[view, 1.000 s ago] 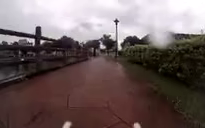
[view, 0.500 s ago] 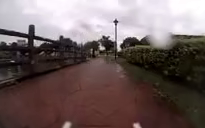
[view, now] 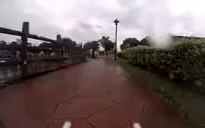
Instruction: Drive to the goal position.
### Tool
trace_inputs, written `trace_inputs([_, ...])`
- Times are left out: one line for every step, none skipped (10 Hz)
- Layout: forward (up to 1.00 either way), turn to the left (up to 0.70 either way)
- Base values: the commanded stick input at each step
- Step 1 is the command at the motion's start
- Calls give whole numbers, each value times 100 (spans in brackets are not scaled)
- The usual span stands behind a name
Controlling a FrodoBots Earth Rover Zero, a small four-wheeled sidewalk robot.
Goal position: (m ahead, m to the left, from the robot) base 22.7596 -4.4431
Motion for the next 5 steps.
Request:
trace_inputs([50,0])
trace_inputs([50,0])
trace_inputs([50,0])
trace_inputs([50,0])
trace_inputs([50,0])
